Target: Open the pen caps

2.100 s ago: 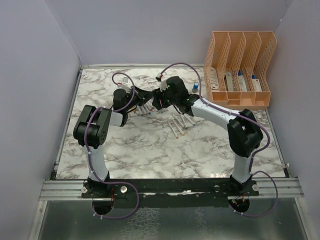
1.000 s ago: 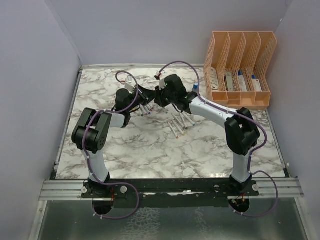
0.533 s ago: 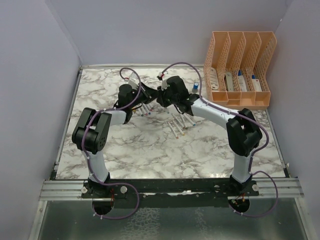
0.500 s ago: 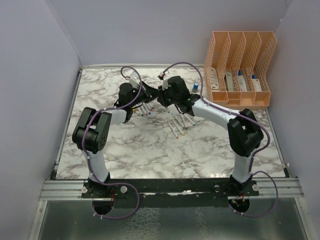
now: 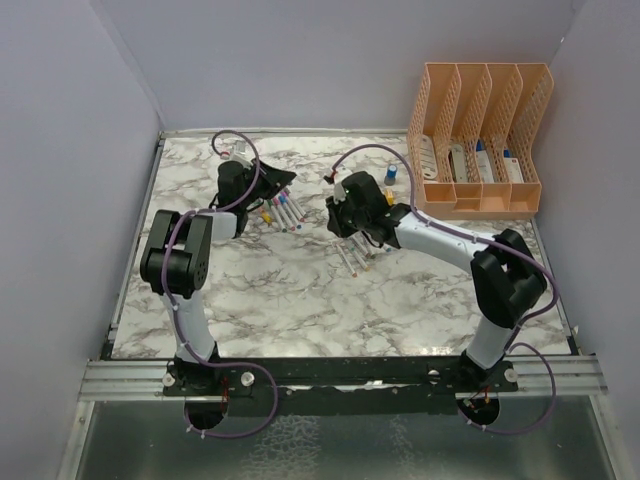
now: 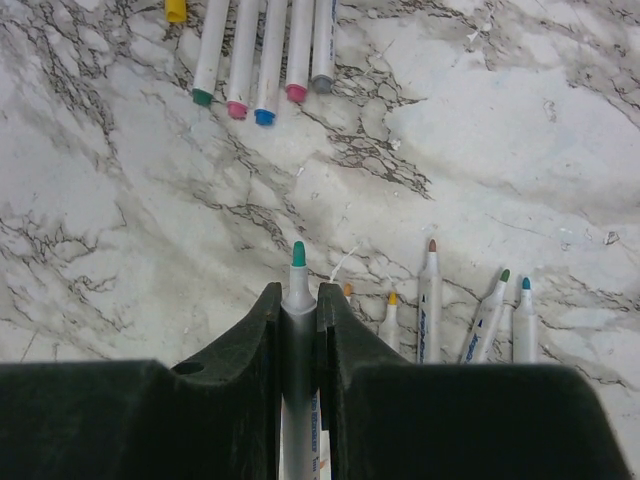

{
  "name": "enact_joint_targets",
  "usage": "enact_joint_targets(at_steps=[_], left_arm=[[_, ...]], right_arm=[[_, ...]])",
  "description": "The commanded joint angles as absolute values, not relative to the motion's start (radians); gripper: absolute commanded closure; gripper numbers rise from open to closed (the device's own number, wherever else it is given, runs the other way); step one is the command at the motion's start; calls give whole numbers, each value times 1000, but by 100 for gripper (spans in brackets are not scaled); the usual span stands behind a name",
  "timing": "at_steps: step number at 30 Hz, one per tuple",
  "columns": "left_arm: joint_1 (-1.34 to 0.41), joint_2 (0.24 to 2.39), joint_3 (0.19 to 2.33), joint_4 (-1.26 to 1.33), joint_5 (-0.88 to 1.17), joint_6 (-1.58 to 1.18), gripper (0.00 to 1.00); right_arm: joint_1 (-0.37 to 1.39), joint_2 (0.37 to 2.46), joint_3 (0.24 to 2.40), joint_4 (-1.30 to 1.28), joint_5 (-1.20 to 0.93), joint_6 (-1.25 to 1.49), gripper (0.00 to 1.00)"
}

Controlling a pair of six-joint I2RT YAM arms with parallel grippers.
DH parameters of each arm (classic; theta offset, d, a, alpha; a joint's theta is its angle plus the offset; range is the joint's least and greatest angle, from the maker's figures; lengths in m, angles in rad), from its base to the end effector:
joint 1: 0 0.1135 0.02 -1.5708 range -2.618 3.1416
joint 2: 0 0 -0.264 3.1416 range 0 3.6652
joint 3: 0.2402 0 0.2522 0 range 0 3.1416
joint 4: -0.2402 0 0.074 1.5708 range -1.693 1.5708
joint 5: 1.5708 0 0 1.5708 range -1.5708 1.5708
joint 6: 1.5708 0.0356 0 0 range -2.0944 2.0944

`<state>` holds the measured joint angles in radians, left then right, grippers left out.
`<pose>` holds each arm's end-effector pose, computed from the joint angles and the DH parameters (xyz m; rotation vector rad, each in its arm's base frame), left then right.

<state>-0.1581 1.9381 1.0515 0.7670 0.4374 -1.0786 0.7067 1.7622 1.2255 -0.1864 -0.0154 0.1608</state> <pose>0.4140 -0.0813 0.1953 -0.4866 1.7890 -1.2648 0.2990 0.2560 0.2265 -0.6382 2.2496 0.4597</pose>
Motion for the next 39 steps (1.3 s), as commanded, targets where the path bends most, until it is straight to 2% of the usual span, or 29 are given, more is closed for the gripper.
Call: enact_joint_targets(at_steps=[1,11,23,28,34,39], left_arm=[[-144,1835,950,711,440,-1013,100],[-90,1600,760,520,373,-869,100],[-52,1595,666,501,368,-833,100],[-43,1605,651,495,352,-820,100],[-39,1620,651,470,326,-793,100],[-31,1655,650,468,322,-787,100]], right_arm=[[709,1780,1233,-194,-18,167,99],[743,1881,1237,-147,-10,193,99],[755,1954,1247,-126,-17,208,98],[756,1963,1253,-127,-18,209,91],[756,1962,1256,-132,-17,209,75],[756,1945,1264,-134,-4,205,65]])
